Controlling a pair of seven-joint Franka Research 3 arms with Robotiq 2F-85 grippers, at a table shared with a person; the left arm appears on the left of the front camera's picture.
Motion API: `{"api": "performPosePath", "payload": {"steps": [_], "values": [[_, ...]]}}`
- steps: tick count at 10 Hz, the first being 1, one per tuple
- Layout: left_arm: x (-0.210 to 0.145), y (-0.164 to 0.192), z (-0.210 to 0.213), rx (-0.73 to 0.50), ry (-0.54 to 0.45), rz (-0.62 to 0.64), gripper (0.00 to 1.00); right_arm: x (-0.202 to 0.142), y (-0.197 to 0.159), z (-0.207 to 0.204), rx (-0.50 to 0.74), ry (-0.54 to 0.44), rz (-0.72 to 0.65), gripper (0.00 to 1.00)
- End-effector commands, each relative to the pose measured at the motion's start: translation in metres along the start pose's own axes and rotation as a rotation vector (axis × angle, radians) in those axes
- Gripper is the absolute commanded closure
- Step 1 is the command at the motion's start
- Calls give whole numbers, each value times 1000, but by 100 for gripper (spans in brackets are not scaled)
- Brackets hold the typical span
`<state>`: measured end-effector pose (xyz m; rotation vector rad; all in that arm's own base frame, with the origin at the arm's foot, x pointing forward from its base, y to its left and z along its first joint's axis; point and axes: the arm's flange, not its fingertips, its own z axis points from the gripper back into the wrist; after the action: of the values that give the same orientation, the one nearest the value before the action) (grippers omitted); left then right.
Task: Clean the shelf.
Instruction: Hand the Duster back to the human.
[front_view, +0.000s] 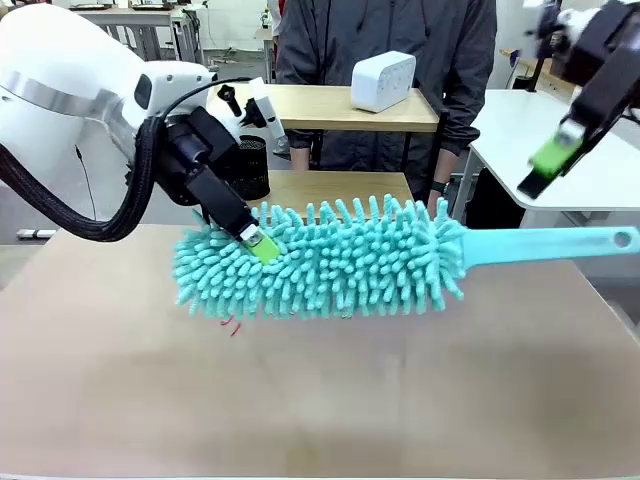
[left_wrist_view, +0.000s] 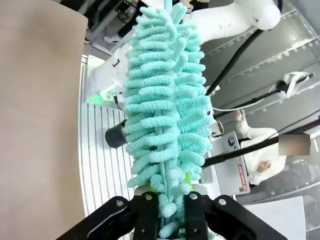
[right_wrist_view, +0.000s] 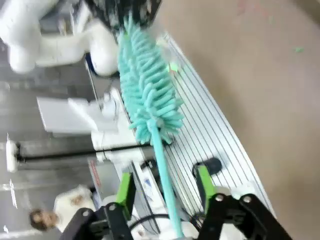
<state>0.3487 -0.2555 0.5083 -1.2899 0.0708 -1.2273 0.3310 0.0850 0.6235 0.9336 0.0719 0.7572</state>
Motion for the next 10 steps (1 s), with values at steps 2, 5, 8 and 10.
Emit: {"api": "performPosePath", "payload": {"steps": [2, 5, 8, 10], "values": [[-20, -17, 36, 19, -74, -55, 100, -75, -43, 35, 74, -795, -337, 0], [-66, -68, 112, 199, -477, -102, 100, -152, -135, 4, -18, -1010, -762, 0], [-135, -106, 188, 438, -989, 35, 100, -179, -159, 17, -21, -756, -614, 0], [-197, -108, 225, 519, -1301, 233, 100, -179, -159, 17, -21, -756, -614, 0]]}}
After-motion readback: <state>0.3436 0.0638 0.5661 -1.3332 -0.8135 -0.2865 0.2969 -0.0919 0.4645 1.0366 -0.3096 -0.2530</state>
